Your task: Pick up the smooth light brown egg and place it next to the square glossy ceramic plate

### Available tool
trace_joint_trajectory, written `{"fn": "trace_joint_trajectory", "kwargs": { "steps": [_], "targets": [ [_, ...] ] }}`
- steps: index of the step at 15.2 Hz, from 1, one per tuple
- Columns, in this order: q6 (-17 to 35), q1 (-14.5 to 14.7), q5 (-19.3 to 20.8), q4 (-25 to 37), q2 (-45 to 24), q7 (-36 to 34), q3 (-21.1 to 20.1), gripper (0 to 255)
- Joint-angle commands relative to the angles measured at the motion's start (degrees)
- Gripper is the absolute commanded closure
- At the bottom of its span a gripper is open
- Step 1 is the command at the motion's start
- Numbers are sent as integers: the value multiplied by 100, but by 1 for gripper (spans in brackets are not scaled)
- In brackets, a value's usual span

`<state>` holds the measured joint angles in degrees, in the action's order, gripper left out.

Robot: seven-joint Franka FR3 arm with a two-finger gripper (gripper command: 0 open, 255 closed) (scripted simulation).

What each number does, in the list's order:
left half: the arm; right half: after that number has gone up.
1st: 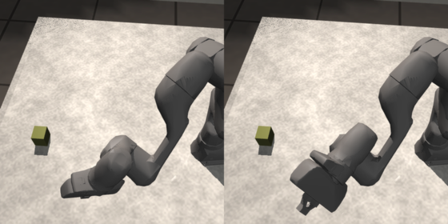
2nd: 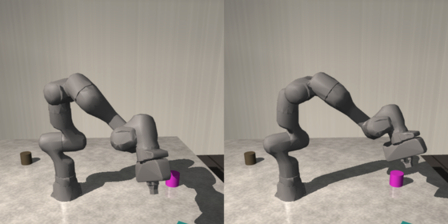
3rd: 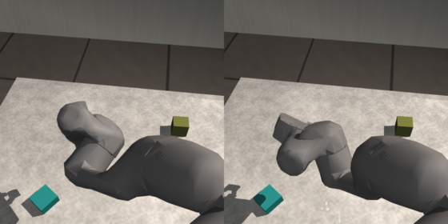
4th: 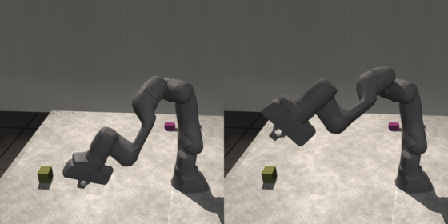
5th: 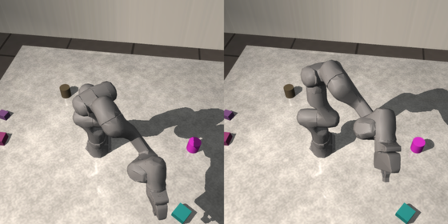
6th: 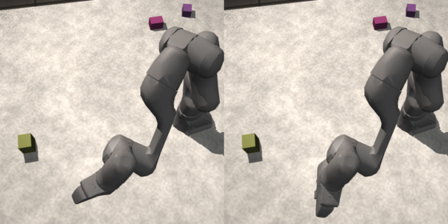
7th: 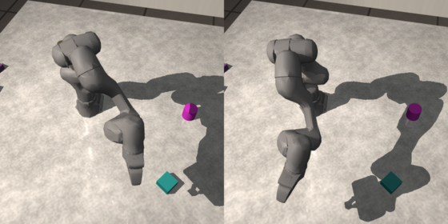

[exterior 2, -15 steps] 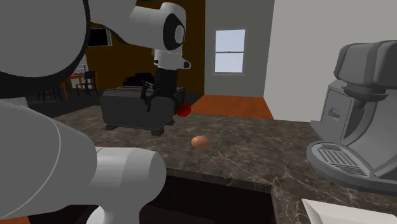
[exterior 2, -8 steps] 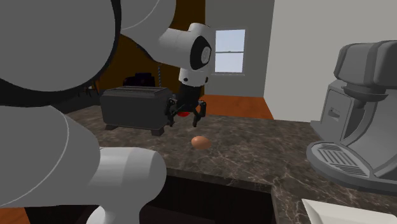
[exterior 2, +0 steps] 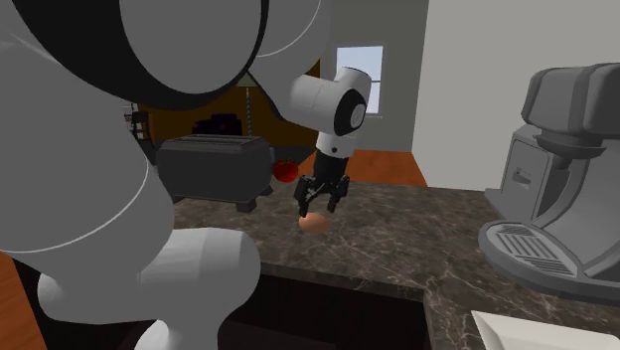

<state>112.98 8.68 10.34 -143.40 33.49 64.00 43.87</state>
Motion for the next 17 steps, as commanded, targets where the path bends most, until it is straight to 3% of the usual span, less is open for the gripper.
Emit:
{"fn": "trace_joint_trajectory", "kwargs": {
  "steps": [1, 6, 14, 15, 17],
  "targets": [
    [149, 42, 18, -70, -73, 141, 108, 0],
    [636, 117, 7, -390, -250, 183, 249, 0],
    [635, 117, 7, -389, -250, 183, 249, 0],
    [635, 117, 7, -389, -250, 183, 249, 255],
    [635, 117, 7, -389, -250, 183, 249, 255]
  ]
}}
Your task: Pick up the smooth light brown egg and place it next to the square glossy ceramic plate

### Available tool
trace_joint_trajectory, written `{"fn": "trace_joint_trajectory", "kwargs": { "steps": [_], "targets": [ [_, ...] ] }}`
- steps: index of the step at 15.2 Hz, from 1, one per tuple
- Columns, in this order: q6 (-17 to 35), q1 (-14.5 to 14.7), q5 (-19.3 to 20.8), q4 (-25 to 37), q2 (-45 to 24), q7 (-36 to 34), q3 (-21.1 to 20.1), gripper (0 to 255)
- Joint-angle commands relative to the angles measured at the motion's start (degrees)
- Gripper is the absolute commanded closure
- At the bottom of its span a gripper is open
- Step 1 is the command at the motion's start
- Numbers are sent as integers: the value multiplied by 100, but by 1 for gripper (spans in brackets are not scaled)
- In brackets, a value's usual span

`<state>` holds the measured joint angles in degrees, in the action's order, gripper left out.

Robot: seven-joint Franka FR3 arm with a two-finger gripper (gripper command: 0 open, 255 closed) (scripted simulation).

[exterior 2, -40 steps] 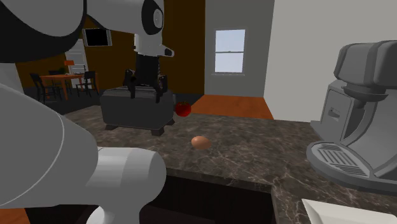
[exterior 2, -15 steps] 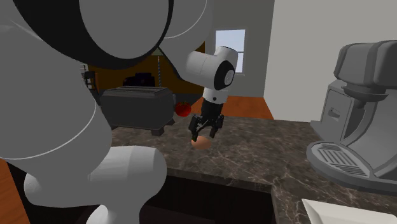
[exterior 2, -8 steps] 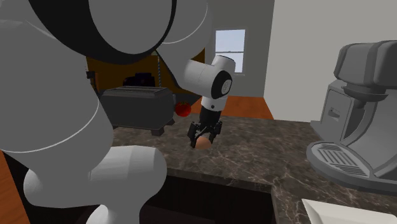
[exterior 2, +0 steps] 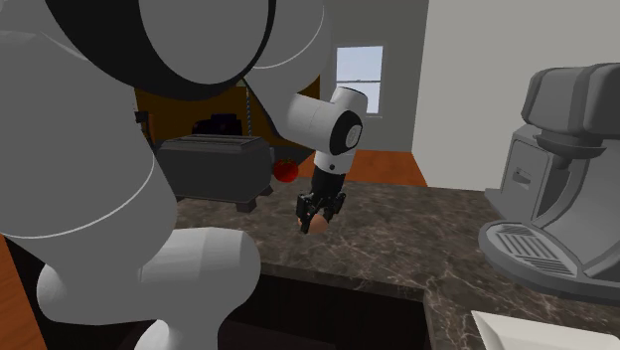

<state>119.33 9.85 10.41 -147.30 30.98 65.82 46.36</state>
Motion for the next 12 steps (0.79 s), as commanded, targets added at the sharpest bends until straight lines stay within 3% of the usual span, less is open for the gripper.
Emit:
{"fn": "trace_joint_trajectory", "kwargs": {
  "steps": [1, 7, 12],
  "targets": [
    [0, 0, 0, 0, 0, 0, 0, 255],
    [1, 0, 0, -1, 0, 0, 0, 255],
    [-433, -66, 3, 239, 206, -117, -198, 255]
  ]
}}
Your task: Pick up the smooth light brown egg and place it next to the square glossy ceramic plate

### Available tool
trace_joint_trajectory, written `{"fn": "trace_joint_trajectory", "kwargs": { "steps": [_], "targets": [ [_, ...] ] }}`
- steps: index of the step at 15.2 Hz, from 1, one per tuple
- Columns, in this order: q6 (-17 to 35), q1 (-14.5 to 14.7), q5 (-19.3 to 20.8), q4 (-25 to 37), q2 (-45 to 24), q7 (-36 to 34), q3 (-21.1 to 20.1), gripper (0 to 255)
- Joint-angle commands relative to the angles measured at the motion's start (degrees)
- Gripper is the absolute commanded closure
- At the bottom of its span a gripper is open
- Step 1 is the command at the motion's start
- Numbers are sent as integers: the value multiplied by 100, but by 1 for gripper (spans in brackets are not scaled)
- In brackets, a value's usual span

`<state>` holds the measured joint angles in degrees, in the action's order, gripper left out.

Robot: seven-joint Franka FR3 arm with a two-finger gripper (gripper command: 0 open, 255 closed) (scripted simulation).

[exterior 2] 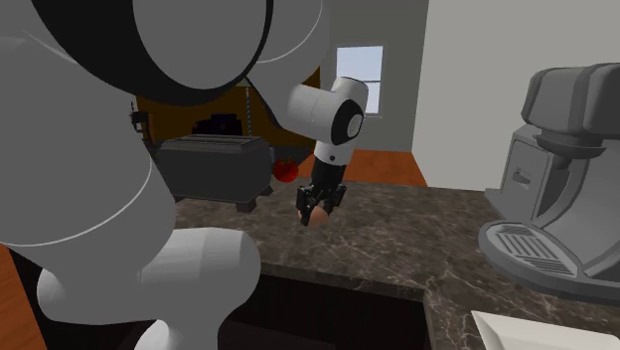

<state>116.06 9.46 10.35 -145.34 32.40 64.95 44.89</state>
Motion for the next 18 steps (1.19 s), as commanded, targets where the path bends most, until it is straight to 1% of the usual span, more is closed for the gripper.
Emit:
{"fn": "trace_joint_trajectory", "kwargs": {
  "steps": [1, 18],
  "targets": [
    [-190, -36, 6, 94, 99, -51, -88, 255],
    [-1539, -55, -144, 1128, 428, -314, -585, 255]
  ]
}}
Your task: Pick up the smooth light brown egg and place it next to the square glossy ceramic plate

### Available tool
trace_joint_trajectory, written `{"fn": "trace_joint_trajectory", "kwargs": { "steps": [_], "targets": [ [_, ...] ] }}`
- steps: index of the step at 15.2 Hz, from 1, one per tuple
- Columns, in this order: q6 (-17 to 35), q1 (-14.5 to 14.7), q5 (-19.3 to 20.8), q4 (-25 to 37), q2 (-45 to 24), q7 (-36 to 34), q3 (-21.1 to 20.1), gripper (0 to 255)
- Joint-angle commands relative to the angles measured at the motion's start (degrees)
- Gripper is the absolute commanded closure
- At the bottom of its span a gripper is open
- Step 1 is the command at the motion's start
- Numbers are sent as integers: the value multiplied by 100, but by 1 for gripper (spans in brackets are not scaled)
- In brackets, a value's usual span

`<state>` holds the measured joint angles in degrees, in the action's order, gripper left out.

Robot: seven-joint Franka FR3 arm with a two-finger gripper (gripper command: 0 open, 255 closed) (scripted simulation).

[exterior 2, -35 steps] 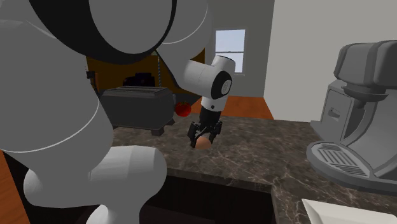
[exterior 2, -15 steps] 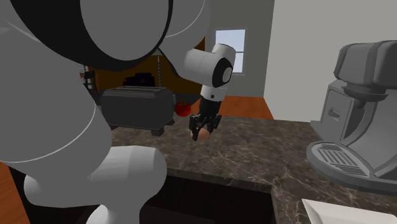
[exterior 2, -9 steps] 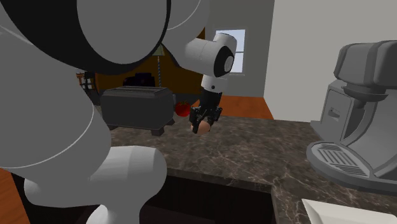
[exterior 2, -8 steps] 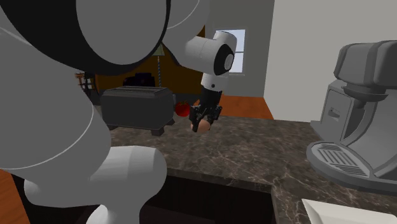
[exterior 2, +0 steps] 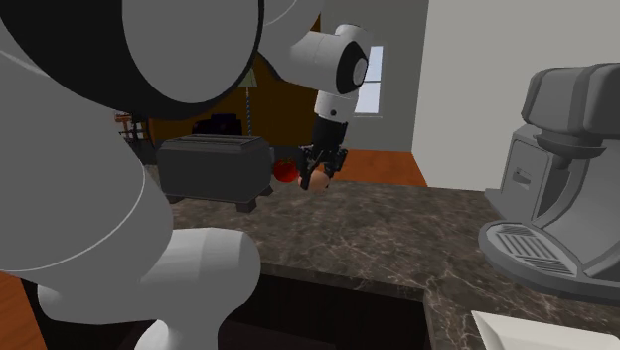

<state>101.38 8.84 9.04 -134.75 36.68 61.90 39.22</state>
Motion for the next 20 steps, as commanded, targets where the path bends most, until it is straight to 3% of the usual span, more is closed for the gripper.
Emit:
{"fn": "trace_joint_trajectory", "kwargs": {
  "steps": [1, 12, 20],
  "targets": [
    [-90, 7, -16, 86, 3, -11, -25, 255],
    [-677, -418, 664, 767, 26, 1422, 1158, 255],
    [-971, -204, 933, 1716, -378, 2594, 2385, 255]
  ]
}}
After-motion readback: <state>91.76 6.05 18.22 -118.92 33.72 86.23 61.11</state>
